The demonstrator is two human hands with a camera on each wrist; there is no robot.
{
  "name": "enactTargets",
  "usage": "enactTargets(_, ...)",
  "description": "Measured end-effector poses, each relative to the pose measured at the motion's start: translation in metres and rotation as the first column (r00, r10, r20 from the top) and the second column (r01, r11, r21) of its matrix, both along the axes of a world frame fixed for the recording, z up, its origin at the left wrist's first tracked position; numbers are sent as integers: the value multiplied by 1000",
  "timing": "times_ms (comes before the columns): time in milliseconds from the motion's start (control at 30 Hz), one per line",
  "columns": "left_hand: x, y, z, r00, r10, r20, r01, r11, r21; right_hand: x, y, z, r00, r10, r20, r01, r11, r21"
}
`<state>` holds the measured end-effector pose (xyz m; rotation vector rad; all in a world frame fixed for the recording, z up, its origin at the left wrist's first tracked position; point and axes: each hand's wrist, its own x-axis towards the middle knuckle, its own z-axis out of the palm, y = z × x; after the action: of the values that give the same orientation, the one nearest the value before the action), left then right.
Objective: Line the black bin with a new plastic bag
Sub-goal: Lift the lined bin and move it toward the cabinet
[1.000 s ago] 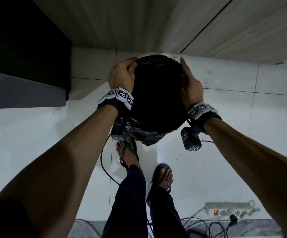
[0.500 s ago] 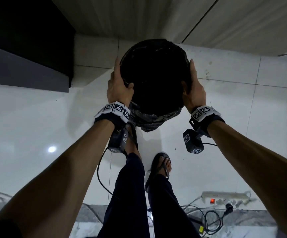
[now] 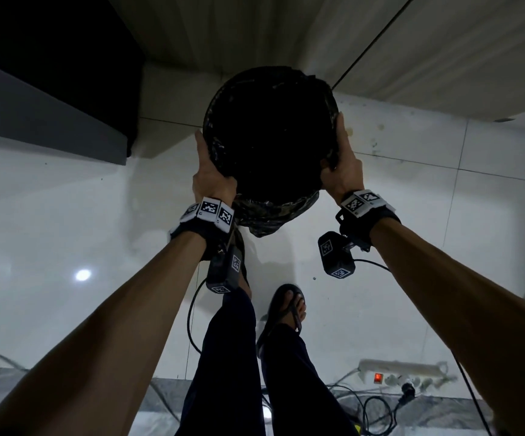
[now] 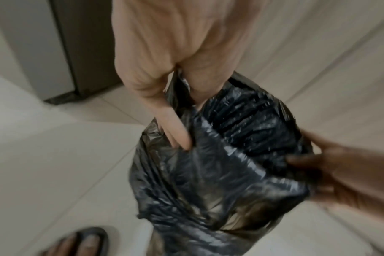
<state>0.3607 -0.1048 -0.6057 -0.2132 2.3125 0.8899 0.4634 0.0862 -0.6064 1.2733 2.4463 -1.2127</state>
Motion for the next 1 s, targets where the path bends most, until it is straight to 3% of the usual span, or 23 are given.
enactTargets(233, -64, -32, 11, 988, 68, -136, -60, 996, 60, -83, -19, -12, 992, 89, -92, -88, 996, 14)
enactTargets(467, -143, -65, 15, 963, 141, -231, -148, 989, -12, -182, -49, -13, 978, 167, -128, -161, 985, 56)
enactTargets(733, -194, -97, -5, 977, 174, -127, -173, 985, 22, -233, -81, -21, 972, 217, -90, -212, 975, 70)
enactTargets(1000, -189, -113, -1, 988, 147, -43, -145, 989, 38, -230, -81, -10, 932, 346, 111, -355, 931, 82)
